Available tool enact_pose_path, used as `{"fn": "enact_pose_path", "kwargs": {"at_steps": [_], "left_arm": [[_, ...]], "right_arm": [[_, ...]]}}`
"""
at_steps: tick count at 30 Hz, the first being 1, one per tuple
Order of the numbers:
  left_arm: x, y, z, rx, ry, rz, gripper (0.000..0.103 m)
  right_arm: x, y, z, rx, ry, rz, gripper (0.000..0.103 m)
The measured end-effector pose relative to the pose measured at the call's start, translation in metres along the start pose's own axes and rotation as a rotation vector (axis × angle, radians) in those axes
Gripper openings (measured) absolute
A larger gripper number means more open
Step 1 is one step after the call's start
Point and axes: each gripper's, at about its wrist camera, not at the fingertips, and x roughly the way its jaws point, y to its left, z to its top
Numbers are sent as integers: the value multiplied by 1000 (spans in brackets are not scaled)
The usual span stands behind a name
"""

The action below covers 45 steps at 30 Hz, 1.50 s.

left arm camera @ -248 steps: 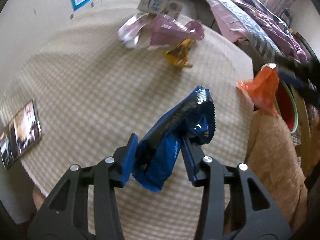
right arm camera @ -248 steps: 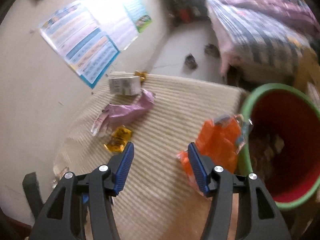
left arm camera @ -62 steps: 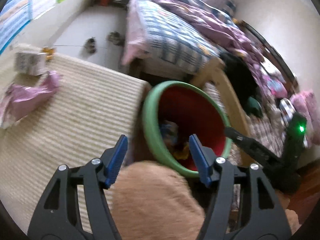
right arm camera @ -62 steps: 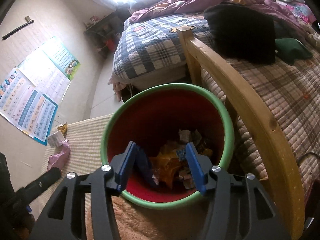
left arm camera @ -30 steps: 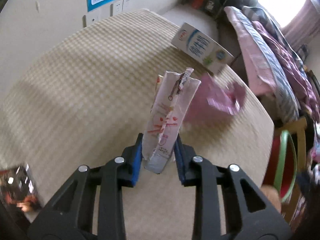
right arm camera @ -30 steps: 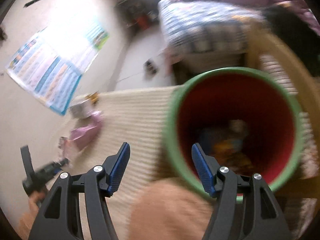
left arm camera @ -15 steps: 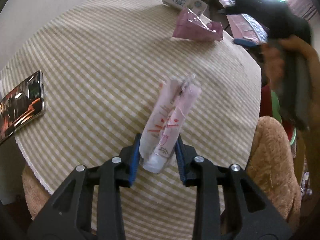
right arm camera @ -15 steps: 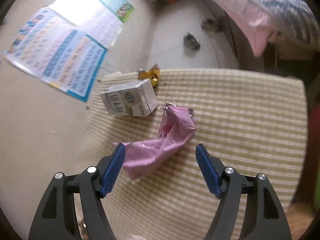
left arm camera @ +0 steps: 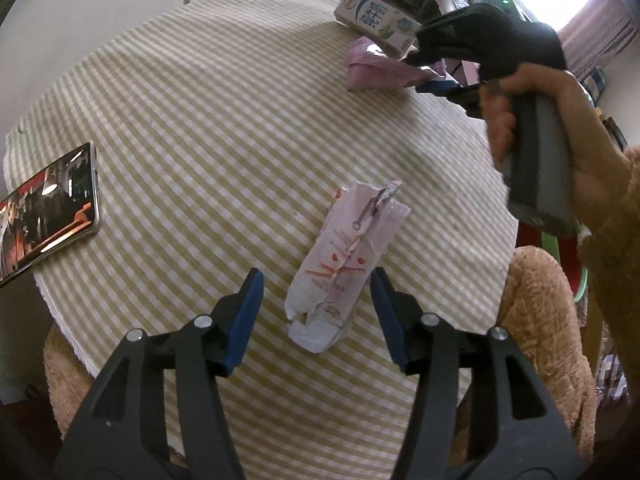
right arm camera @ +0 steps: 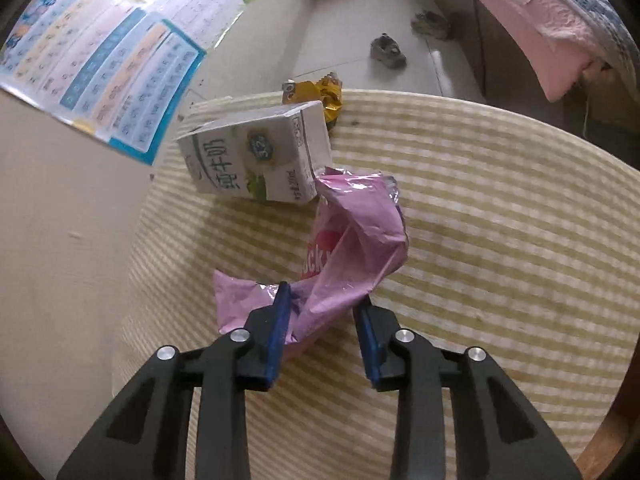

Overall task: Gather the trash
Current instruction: 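Grasp the pink plastic bag with the right tool while the left tool holds the white paper, then carry the white paper and pink bag over the red bin with both tools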

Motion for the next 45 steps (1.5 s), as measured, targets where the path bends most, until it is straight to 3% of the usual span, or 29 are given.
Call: {"fn": "enact_pose_path", "kwargs": {"at_steps": [8,13,19,21,24,28,29,30,31,34,45], "left_arm": [[-2,-8,1,20,-19,-28,53],[1,-13,0,37,-7,-35,53],[18,-17,-2,13,36,-57,53],[22,-18,-4,10,53,-54,53],[21,-18,-5,4,51,-49,49],[20,-14,-5,-17,51,-51,42],[19,-12,-6,-17,51,-53,40],[18,-13,-6,-15,49,-52,38],[17,-13,-7,-13,46,-49,36],[13,-8,-7,-17,30,-44,34],[-7,-13,-2,2,-26,-47,32]], "right_arm": [[-58,-25,-31,-154,-12,47,29],[-81,-32,-57,-332,4,-41,29],[-74,-28,-88,-448,46,-107,35],[-67,-25,-93,-442,42,-108,38],[-59,-20,-96,-419,38,-107,53],[-49,-12,-106,-422,28,-131,53],[-47,-10,-107,-429,24,-136,52],[-46,-9,-109,-435,23,-144,40],[-45,-8,-111,-439,24,-150,35],[-55,-10,-112,-424,-3,-126,26],[-119,-12,-137,-472,-158,-81,25]]}}
